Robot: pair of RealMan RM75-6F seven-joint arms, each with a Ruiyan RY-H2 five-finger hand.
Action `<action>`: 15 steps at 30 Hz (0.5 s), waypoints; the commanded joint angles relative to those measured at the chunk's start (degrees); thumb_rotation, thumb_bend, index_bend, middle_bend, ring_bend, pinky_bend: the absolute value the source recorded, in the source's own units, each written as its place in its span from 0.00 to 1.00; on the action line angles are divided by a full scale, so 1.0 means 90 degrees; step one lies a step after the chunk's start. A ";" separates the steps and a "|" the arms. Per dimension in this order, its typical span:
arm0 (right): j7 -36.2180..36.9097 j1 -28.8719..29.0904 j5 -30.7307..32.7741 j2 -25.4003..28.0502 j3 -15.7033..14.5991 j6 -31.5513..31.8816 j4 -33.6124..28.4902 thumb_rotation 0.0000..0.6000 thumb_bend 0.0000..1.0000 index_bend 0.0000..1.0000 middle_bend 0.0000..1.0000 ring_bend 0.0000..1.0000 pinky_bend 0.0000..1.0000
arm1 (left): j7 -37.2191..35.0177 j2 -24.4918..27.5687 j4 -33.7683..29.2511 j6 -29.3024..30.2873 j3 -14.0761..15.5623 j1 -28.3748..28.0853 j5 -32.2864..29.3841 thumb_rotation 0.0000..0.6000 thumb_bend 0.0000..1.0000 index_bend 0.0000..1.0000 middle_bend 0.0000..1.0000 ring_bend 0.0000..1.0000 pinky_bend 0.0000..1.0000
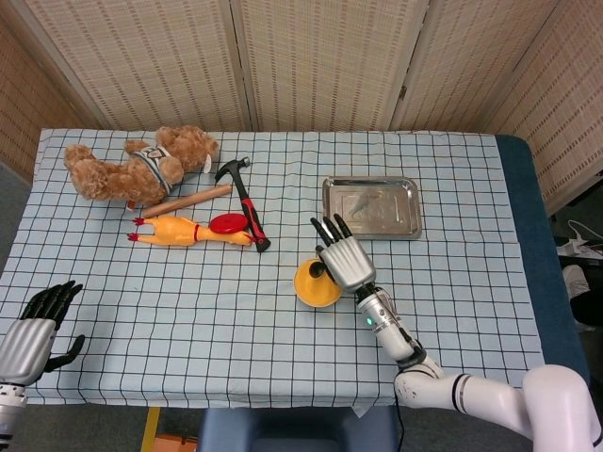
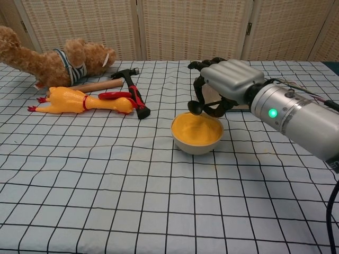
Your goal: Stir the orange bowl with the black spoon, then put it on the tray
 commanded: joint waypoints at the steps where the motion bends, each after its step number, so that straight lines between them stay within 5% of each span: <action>1: -0.0382 0.0164 0.0247 -0.0186 -0.0007 -0.0034 -0.0002 1.00 0.32 0.58 0.00 0.00 0.00 | -0.0055 0.0021 0.0008 0.0024 0.0002 0.0005 0.0029 1.00 0.41 0.00 0.00 0.00 0.08; 15: -0.1157 0.0125 0.0731 0.0141 -0.0339 0.0141 -0.0686 1.00 0.32 0.40 0.00 0.00 0.00 | -0.0215 0.0060 0.0039 0.0110 0.0016 0.0026 0.0127 1.00 0.41 0.00 0.00 0.00 0.08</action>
